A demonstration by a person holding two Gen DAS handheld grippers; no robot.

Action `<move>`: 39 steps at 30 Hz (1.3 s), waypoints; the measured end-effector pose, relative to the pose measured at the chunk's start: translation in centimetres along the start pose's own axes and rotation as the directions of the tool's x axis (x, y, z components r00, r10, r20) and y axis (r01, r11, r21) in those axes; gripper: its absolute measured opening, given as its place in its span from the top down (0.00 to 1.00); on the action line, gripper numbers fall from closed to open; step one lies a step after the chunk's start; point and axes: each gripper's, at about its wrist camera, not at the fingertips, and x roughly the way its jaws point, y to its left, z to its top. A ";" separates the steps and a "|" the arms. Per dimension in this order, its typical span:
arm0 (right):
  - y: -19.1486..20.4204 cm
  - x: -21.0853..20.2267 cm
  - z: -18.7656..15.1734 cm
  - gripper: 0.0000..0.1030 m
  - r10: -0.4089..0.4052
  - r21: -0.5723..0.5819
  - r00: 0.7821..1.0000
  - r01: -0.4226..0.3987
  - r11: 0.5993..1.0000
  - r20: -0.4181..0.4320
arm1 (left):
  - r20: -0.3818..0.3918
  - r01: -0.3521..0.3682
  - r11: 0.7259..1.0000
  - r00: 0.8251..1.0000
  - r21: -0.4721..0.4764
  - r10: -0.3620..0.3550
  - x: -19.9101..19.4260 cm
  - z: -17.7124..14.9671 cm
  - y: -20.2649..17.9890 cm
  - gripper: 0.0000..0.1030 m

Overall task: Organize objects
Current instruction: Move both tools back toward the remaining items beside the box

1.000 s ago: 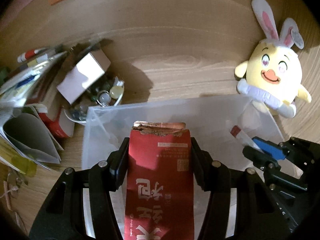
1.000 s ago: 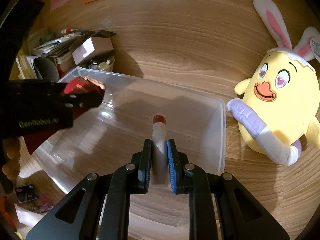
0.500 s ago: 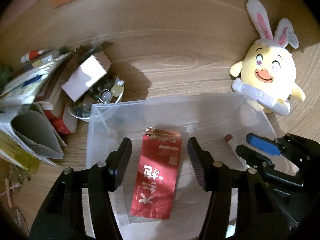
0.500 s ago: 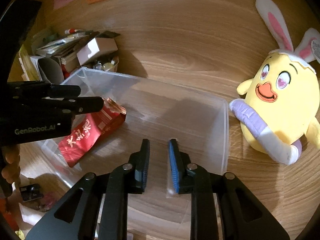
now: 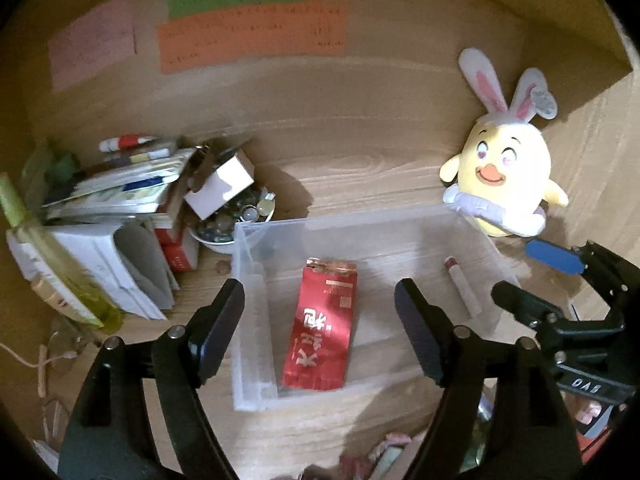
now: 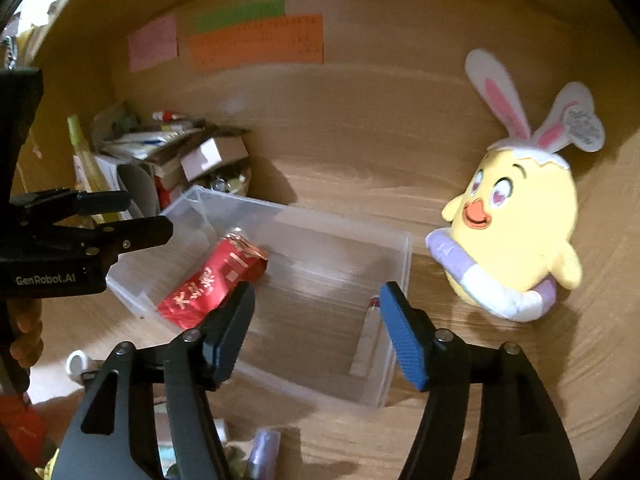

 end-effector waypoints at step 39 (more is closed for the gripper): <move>0.2 -3.0 -12.6 0.32 0.035 0.095 0.984 -0.018 0.995 -0.175 | -0.108 -0.041 0.991 0.994 -0.126 0.027 -5.4 -15.3 5.4 0.10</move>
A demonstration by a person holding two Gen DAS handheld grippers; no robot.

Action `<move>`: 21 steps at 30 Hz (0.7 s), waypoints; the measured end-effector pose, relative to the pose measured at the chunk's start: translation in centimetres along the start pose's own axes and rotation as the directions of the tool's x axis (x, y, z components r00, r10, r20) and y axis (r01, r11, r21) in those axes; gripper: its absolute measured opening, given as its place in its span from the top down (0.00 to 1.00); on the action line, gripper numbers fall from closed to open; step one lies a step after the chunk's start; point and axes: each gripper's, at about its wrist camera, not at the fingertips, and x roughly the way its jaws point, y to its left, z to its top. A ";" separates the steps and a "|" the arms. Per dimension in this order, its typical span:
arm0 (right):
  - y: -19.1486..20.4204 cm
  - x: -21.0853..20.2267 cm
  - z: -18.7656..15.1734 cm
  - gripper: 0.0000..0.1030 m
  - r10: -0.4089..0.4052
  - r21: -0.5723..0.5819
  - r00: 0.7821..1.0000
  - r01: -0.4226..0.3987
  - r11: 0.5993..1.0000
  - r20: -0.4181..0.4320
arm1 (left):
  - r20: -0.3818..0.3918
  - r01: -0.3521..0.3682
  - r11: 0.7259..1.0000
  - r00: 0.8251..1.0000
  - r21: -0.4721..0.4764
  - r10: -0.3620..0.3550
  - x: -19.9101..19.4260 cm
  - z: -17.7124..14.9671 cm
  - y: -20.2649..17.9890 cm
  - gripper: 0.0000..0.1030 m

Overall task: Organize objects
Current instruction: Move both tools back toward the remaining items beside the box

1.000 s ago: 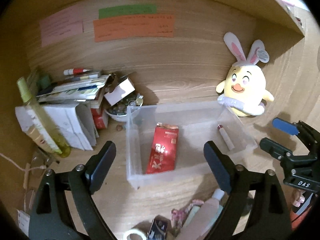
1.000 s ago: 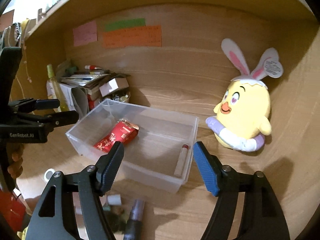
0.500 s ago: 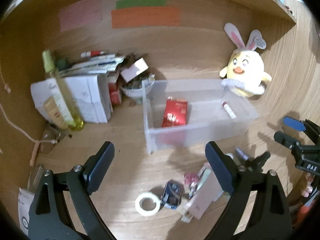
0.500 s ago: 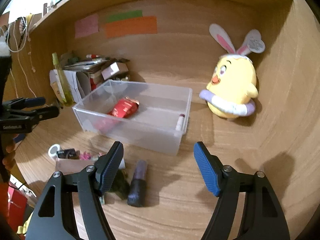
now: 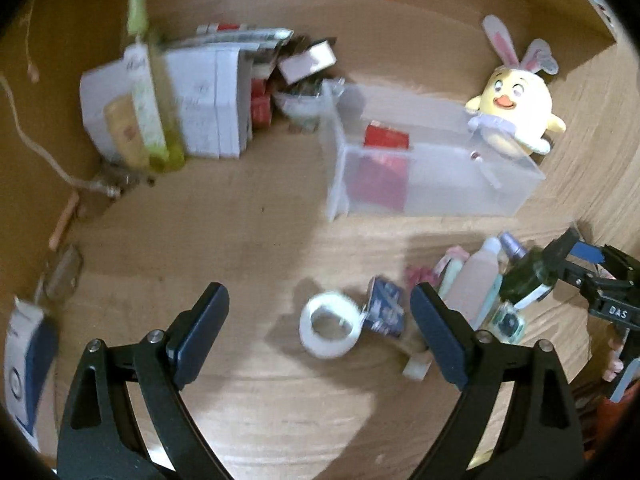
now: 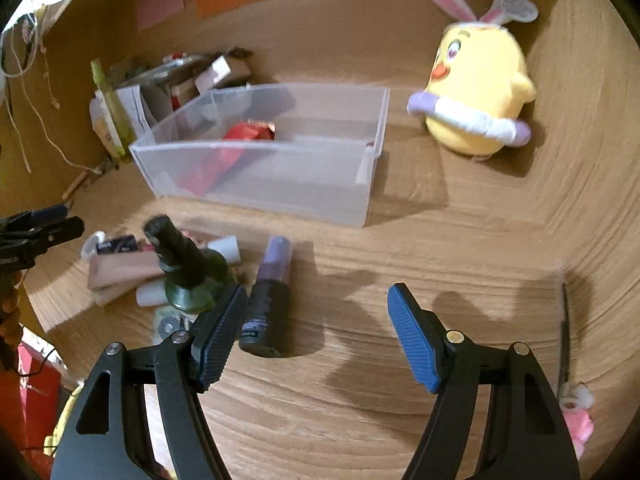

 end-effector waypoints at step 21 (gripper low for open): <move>1.3 3.1 0.7 0.54 -0.003 -0.020 0.998 0.002 1.000 -0.069 | -0.074 0.006 1.000 0.997 -0.028 -0.008 2.5 -2.7 1.4 0.30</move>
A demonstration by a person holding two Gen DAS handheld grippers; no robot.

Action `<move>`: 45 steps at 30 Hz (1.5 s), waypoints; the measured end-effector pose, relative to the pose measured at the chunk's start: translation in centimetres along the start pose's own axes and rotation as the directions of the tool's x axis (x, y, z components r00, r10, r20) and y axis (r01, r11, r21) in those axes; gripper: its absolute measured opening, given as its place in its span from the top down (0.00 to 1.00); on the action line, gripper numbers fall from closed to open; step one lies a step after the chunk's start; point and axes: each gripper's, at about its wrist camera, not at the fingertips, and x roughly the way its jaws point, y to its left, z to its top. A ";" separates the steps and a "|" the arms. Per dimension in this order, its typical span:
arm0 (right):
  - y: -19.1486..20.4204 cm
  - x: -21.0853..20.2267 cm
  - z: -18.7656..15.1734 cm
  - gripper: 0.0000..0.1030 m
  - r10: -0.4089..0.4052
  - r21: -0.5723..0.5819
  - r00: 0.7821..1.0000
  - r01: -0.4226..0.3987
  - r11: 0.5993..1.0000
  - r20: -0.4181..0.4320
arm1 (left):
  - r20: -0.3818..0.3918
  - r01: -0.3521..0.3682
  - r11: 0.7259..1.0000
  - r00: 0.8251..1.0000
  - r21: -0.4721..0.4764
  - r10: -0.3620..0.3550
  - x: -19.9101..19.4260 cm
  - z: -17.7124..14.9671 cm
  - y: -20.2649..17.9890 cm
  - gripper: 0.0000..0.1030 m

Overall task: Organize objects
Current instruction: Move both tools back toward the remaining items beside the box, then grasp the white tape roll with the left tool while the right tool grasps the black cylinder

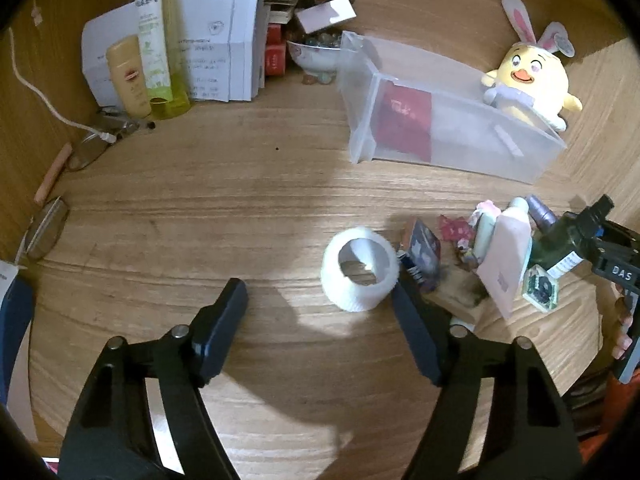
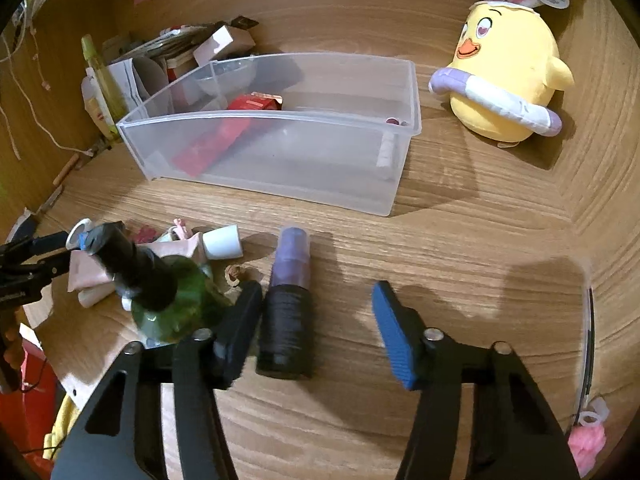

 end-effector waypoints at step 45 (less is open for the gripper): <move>-0.9 -5.1 5.1 0.77 0.009 0.049 0.975 -0.020 0.999 0.221 | 0.275 0.078 0.996 0.958 0.031 -0.084 -3.8 7.8 -4.6 0.63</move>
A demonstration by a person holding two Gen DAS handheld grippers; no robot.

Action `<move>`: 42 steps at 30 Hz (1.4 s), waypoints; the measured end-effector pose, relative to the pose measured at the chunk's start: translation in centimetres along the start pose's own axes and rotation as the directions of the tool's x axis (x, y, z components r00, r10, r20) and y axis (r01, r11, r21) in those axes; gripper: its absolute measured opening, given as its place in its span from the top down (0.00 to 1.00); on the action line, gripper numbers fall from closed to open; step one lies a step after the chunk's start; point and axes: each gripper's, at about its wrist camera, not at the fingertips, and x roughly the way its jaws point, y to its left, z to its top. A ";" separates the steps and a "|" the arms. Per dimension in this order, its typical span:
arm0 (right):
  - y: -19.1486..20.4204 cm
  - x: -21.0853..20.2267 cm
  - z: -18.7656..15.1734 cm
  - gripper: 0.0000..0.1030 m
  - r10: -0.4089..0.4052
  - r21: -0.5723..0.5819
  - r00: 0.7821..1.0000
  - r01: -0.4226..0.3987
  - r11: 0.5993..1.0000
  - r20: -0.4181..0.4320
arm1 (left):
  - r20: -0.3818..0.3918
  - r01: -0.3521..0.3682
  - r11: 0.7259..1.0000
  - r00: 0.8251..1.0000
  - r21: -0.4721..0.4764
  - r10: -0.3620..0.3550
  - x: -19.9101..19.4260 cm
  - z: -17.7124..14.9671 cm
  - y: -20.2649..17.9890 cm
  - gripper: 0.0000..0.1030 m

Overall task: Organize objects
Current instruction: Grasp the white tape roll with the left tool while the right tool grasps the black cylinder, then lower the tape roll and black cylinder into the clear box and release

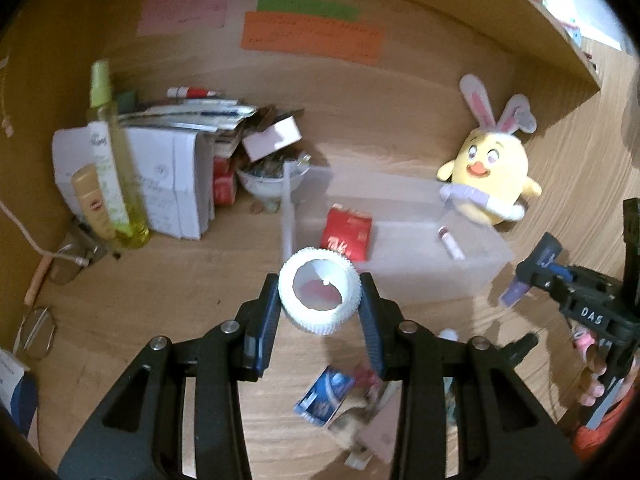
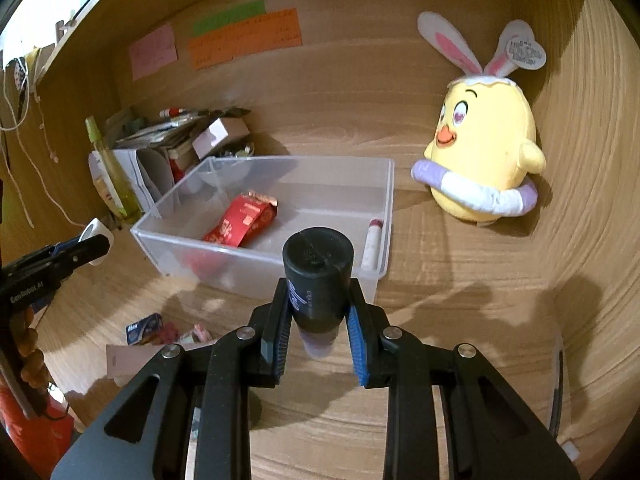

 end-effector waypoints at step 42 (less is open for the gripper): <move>0.4 8.1 4.2 0.77 -0.061 -0.119 0.995 0.050 0.992 -0.084 | -0.142 0.011 0.998 0.990 0.066 -0.001 10.6 4.5 -1.9 0.63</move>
